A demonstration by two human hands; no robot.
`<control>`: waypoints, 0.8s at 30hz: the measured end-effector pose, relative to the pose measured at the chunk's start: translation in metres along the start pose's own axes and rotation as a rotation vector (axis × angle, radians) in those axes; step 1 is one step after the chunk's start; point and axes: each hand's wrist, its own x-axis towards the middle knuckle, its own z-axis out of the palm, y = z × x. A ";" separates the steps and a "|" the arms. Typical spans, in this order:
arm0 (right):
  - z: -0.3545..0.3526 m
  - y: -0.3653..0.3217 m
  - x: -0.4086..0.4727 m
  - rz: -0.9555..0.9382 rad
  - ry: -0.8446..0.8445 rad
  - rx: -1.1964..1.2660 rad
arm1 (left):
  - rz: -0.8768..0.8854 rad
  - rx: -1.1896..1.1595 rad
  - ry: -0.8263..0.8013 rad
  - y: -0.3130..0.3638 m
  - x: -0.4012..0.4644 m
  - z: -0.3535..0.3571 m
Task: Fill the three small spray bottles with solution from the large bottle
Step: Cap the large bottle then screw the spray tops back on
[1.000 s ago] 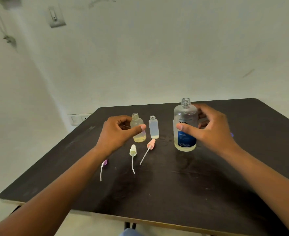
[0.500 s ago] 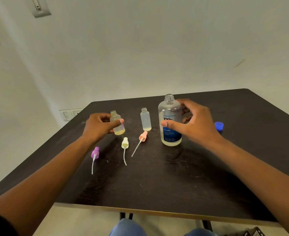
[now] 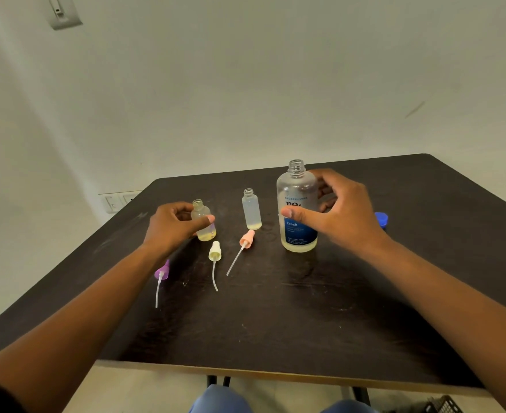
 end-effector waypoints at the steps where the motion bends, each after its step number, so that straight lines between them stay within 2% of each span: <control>1: -0.001 0.000 0.000 0.000 0.005 -0.002 | 0.009 0.025 -0.001 0.001 -0.001 0.000; 7: -0.007 0.000 0.002 0.014 0.053 -0.002 | 0.101 0.183 0.046 0.013 -0.013 -0.001; 9: -0.009 0.000 0.003 0.009 0.063 -0.011 | 0.148 0.173 0.153 0.021 -0.018 -0.004; 13: -0.019 0.004 0.008 0.026 0.083 -0.037 | 0.301 0.056 0.477 0.050 -0.030 -0.004; 15: -0.025 0.007 0.011 0.056 0.094 -0.036 | 0.417 -0.024 0.534 0.074 -0.039 0.006; 18: -0.031 0.013 0.013 0.092 0.079 -0.027 | 0.582 -0.170 0.420 0.112 -0.057 0.036; 20: -0.033 0.018 0.015 0.125 0.038 -0.018 | 0.638 -0.219 0.229 0.131 -0.068 0.063; 24: -0.034 0.026 0.016 0.172 -0.029 0.000 | 0.617 -0.156 -0.120 0.142 -0.079 0.122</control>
